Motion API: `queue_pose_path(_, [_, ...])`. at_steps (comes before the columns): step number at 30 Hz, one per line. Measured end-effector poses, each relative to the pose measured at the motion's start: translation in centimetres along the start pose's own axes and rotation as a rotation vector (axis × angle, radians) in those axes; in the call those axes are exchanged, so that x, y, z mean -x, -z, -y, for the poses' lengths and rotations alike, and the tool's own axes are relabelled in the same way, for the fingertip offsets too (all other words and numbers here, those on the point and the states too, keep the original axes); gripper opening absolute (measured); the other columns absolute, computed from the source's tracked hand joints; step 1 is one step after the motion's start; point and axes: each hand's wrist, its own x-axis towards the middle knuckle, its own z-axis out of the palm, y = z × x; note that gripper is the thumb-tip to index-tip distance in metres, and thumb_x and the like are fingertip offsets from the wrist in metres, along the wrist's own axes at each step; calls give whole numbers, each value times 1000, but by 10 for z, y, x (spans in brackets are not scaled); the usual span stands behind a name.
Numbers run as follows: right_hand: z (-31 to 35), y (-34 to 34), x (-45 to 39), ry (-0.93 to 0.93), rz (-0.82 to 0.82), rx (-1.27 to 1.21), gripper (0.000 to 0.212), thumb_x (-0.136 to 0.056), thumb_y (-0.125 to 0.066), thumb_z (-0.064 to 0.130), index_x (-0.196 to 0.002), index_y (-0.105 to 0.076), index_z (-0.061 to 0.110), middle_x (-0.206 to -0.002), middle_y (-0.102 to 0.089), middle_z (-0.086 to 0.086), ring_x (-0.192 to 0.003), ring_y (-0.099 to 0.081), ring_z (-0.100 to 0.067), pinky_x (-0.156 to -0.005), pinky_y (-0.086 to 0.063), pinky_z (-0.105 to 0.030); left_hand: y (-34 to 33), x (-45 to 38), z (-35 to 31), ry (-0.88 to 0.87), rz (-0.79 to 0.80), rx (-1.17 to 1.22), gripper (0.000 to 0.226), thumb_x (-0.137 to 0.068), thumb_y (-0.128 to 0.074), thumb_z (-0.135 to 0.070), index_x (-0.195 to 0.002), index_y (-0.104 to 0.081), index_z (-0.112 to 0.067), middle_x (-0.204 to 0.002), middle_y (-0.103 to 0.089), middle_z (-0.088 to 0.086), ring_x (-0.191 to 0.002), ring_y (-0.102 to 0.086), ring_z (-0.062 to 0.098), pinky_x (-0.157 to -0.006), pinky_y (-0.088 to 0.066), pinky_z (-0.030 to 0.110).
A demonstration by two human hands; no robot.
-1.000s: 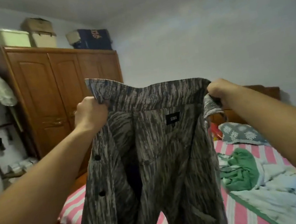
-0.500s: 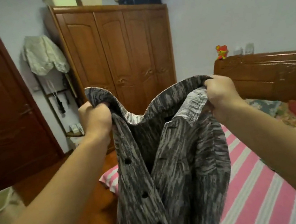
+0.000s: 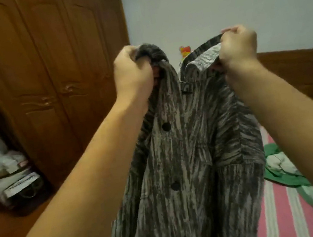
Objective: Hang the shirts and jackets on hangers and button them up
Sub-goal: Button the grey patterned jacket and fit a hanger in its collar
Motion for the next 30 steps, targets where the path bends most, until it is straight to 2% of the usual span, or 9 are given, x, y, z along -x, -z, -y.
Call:
queue_pose_path(2, [-86,-19,-20,-118,113,215,42,-101,-46,11,-143,-47,14,-112,-59,2,-95,-59,-16,-64,-50,-11,-31,-25,89,273,424,-44,58,-94,-58,0,-148,-45,-17,-140,-57,15,-130,-57,31,-112,-44,46])
queue_pose_path(5, [-236,-2,12,-532,381,528,78,-102,-53,12,-161,-4,23,-125,-53,-1,-110,-58,-28,-92,-53,-51,-32,-5,234,615,924,-78,96,-95,-57,9,-162,-6,-37,-169,-12,-3,-155,-14,21,-117,-24,37])
queue_pose_path(8, [-333,44,114,-837,641,834,77,-96,-58,23,-161,-16,25,-161,-31,-15,-142,-38,-37,-115,-36,-50,25,57,359,865,966,-265,66,-102,-54,-3,-159,-30,-28,-163,-30,-5,-146,-36,19,-110,-36,31])
queue_pose_path(11, [-383,88,213,-1073,744,901,59,-105,-50,15,-158,-24,14,-159,-34,-11,-132,-49,-26,-93,-44,-26,118,123,447,1057,972,-628,20,-99,-59,-12,-117,-68,-7,-115,-62,7,-97,-63,20,-73,-46,23])
queue_pose_path(13, [-398,110,258,-1198,750,972,47,-106,-46,17,-151,-39,5,-126,-62,-8,-82,-58,-12,-58,-40,-19,169,148,494,1118,1004,-809,21,-86,-69,-33,-77,-63,-14,-79,-60,6,-73,-60,20,-67,-50,31])
queue_pose_path(16, [-424,121,280,-1331,750,1015,38,-103,-50,17,-140,-52,6,-75,-41,11,-60,-33,-3,-50,-29,-16,210,152,533,1191,1030,-955,27,-74,-70,-27,-66,-47,-16,-61,-45,1,-57,-44,17,-56,-43,26])
queue_pose_path(20, [-473,91,256,-1229,695,915,24,-101,-54,15,-121,-63,6,-84,-59,0,-75,-55,-18,-67,-43,-25,212,135,519,1196,985,-1053,4,-96,-61,-12,-100,-59,-12,-106,-62,14,-92,-55,24,-75,-43,33])
queue_pose_path(23, [-530,64,255,-1199,618,821,17,-98,-55,9,-85,-65,15,-89,-69,-16,-80,-65,-30,-78,-56,-43,220,142,526,1171,993,-1115,45,-102,-54,-21,-145,-46,-10,-142,-55,16,-106,-60,28,-85,-46,31])
queue_pose_path(30, [-535,-22,310,-1355,810,823,12,-102,-49,11,-101,-61,9,-92,-64,-8,-71,-55,-18,-57,-45,-26,234,155,602,1218,997,-1179,57,-102,-56,-38,-145,-39,-4,-129,-59,16,-108,-64,32,-85,-52,36])
